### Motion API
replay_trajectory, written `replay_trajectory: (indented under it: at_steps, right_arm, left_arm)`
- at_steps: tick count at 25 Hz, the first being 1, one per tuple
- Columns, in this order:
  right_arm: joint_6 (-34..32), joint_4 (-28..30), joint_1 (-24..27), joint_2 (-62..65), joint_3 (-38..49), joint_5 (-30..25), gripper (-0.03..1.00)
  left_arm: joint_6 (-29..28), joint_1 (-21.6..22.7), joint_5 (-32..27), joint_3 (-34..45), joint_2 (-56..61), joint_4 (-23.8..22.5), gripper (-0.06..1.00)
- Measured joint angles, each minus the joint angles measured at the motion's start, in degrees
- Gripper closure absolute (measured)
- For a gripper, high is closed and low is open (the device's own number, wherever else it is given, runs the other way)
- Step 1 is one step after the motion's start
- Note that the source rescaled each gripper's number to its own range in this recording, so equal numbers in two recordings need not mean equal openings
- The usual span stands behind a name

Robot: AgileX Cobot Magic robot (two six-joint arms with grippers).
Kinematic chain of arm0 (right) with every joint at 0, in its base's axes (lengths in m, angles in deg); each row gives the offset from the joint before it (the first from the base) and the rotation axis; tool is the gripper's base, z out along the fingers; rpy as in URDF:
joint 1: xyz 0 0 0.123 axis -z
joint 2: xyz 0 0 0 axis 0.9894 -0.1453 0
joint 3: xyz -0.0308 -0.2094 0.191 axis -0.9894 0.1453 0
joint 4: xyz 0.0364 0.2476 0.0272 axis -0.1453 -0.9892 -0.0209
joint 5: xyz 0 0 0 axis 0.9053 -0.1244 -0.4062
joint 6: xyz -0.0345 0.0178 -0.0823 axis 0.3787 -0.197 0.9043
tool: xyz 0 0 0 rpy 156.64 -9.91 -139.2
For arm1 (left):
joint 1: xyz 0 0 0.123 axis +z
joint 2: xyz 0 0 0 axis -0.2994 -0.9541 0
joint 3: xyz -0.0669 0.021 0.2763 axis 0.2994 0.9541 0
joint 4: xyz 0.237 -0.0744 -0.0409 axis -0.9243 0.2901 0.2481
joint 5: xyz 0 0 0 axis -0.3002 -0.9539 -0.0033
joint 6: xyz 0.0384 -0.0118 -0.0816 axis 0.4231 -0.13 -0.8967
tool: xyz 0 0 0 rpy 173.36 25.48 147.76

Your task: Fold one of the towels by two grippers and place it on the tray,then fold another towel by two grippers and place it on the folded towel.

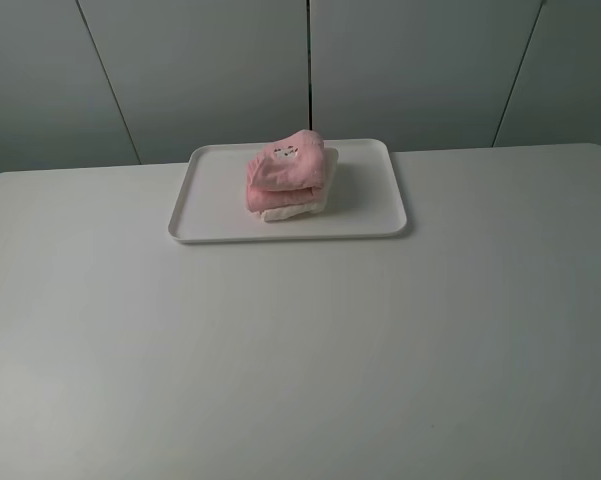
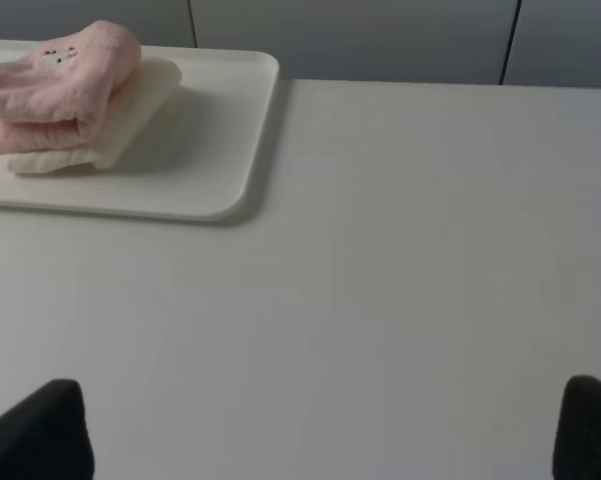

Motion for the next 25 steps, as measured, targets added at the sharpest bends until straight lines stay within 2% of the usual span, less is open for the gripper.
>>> replay_trajectory:
  at_steps: [6, 25]
  right_arm:
    - [1.19, 0.11, -2.20, 0.00, 0.00, 0.00, -0.03]
    - [1.81, 0.14, -2.20, 0.00, 0.00, 0.00, -0.03]
  left_arm:
    - [0.00, 0.49, 0.00, 0.00, 0.00, 0.00, -0.05]
    - [1.36, 0.49, 0.04, 0.00, 0.00, 0.60, -0.05]
